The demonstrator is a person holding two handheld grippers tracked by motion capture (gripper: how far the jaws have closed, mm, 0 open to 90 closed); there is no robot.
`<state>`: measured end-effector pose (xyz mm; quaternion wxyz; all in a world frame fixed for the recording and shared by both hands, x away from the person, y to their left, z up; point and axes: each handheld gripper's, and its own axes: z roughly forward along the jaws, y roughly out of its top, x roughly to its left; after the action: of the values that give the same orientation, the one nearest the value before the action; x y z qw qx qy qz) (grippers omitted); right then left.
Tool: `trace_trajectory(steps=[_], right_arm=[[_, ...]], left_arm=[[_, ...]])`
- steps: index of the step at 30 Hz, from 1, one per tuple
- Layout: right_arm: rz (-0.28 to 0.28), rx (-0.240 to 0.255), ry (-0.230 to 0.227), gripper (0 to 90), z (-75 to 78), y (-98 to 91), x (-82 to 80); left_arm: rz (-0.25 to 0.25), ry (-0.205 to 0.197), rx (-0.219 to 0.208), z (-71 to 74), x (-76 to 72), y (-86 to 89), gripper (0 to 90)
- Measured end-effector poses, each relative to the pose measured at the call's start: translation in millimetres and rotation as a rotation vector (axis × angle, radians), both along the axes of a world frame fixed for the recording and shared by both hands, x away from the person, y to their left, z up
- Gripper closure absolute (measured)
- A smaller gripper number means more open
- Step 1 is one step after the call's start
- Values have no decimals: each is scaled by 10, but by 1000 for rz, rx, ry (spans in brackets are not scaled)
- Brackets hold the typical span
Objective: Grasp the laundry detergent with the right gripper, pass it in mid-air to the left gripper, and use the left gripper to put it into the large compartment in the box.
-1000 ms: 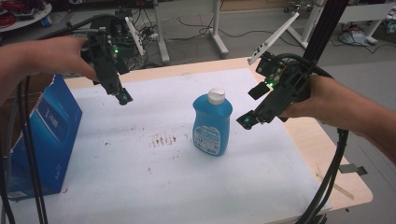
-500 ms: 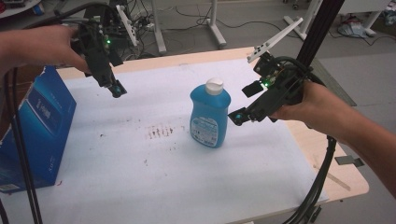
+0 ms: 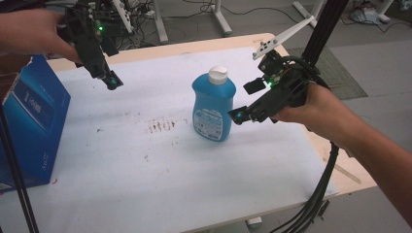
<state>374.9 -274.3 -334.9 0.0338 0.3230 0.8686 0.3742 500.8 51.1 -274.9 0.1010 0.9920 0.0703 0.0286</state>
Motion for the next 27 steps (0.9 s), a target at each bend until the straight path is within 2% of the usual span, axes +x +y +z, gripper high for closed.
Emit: trace_trajectory(steps=[8, 18, 27], right_arm=[[-7, 13, -15, 23, -89, 32, 2], [-6, 17, 2, 23, -228, 86, 8], [-3, 35, -13, 23, -336, 131, 23]], left_arm=[[-1, 3, 0, -30, -4, -2, 18], [6, 7, -3, -56, -3, 35, 18], [7, 12, -1, -65, 1, 52, 18]])
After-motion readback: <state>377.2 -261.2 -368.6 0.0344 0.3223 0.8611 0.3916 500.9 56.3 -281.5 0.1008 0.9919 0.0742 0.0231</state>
